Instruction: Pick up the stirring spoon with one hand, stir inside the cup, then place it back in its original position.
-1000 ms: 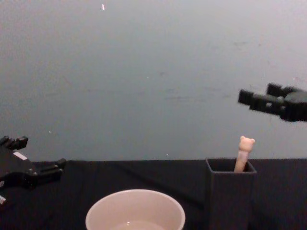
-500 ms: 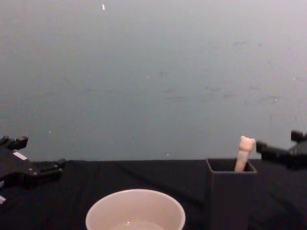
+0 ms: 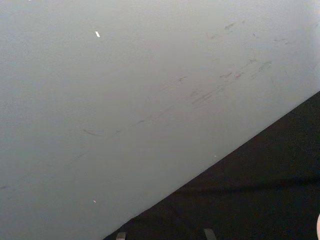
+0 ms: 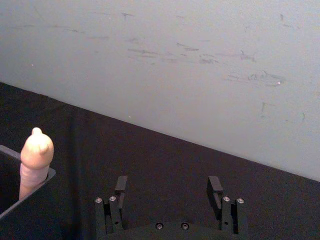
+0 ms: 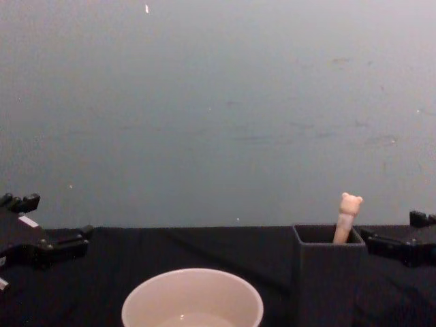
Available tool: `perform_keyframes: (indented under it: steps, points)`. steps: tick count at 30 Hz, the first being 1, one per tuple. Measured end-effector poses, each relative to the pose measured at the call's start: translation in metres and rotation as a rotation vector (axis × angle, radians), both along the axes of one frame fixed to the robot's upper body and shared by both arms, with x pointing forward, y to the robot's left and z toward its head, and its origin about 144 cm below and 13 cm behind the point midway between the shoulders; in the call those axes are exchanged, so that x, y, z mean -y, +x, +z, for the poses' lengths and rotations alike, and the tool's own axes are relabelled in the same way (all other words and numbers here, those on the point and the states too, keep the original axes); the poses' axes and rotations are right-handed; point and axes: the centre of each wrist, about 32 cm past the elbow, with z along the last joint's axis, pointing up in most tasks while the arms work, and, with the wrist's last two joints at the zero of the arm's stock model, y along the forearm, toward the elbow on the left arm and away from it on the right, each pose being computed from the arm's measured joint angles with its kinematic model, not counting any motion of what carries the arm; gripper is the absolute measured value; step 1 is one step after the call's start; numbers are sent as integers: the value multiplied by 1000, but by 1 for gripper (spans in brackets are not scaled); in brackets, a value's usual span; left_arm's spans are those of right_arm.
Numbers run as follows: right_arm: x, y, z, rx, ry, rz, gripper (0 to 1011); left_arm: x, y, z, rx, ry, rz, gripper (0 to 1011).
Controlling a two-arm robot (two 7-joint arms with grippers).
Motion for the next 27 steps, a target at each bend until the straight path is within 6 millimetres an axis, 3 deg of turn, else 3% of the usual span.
perform_keyframes:
  steps: [27]
  points:
    - [1, 0, 2, 7, 6, 3, 1002, 0, 0, 0, 0, 0, 0, 1001]
